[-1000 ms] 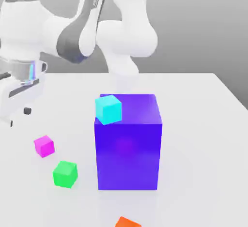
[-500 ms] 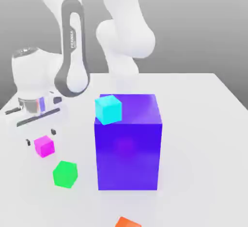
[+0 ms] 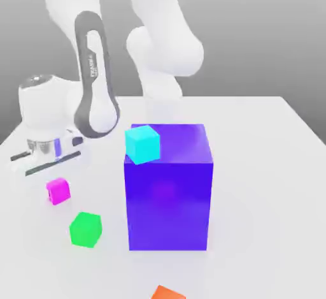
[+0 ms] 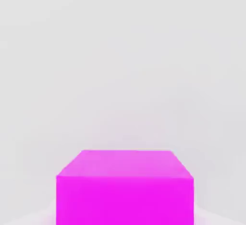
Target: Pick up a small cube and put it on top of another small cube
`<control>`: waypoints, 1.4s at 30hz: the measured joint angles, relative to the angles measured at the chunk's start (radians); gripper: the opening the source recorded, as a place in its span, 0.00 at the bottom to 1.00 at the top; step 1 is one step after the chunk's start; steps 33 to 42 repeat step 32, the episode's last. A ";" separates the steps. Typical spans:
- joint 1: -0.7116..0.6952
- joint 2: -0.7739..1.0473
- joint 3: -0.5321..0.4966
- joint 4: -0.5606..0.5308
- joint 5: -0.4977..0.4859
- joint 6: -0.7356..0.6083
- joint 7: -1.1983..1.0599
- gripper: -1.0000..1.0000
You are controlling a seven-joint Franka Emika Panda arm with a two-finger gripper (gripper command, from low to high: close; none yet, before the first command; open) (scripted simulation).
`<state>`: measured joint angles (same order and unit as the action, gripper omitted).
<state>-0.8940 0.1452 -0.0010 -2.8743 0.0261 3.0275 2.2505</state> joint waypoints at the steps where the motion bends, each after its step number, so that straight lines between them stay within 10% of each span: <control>1: -0.001 -0.027 0.000 -0.005 -0.002 -0.022 0.001 0.00; 17: 0.214 -0.254 0.204 0.081 0.022 -0.337 0.300 0.00; 29: 0.215 -0.039 0.199 0.102 -0.117 -0.148 0.421 0.00; 30: 0.218 -0.025 0.195 0.101 -0.125 -0.135 0.427 1.00; 42: 0.217 -0.025 0.195 0.101 -0.125 -0.135 0.427 1.00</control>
